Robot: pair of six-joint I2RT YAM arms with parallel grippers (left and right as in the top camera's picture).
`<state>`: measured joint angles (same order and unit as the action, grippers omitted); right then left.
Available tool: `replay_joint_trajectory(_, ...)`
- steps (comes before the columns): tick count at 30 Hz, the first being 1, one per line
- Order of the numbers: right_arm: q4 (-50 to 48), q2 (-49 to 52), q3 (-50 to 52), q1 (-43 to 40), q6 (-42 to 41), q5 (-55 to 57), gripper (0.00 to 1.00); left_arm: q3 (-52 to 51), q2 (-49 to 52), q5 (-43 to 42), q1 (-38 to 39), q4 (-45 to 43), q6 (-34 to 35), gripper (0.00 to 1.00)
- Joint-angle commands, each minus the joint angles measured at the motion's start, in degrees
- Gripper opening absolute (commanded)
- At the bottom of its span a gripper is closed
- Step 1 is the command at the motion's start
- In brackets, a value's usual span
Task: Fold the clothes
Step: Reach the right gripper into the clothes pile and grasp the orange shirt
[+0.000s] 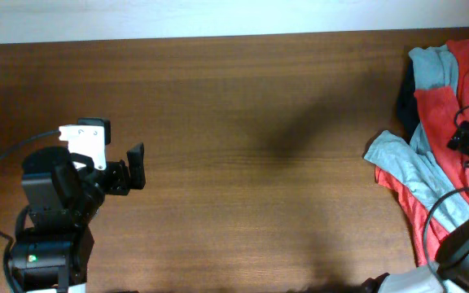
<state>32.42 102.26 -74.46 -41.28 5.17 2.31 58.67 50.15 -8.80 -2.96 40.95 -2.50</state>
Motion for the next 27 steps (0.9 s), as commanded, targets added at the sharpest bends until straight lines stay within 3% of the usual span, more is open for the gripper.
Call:
replay_joint_trajectory(1,-1.64,3.41,-0.87,-0.37,0.39,-5.84,0.96,1.16,0.04,-0.83,-0.17,-0.17,0.35,0.99)
replay_joint_trajectory(4,-1.84,5.11,-0.87,-0.37,0.39,-6.23,0.85,1.16,0.04,-0.83,-0.17,-0.15,0.35,0.99)
replay_joint_trajectory(7,-2.08,5.53,-0.87,-0.37,0.39,-6.21,0.54,1.16,0.04,-0.81,-0.17,-0.17,0.35,0.99)
replay_joint_trajectory(9,-2.03,5.53,-0.87,-0.37,0.39,-6.21,0.44,1.16,0.04,-0.81,-0.17,-0.17,0.35,0.99)
replay_joint_trajectory(11,-1.79,5.53,-0.87,-0.37,0.39,-6.21,0.23,1.16,0.04,-0.81,-0.17,-0.15,0.35,0.99)
replay_joint_trajectory(13,-1.77,5.53,-0.87,-0.37,0.37,-6.21,0.13,1.16,0.02,-0.83,-0.17,-0.15,0.35,0.99)
replay_joint_trajectory(16,-1.68,5.53,-0.87,-0.37,0.37,-6.19,0.04,1.16,0.02,-0.81,-0.17,-0.15,0.35,0.99)
replay_joint_trajectory(21,-1.66,5.35,-0.90,-0.37,-1.51,-6.36,0.04,1.16,0.02,-0.81,-0.17,-0.20,0.35,0.99)
replay_joint_trajectory(27,1.27,-1.73,-6.64,2.05,-0.83,-15.04,0.04,1.16,0.02,-0.81,-0.17,-1.51,0.35,0.99)
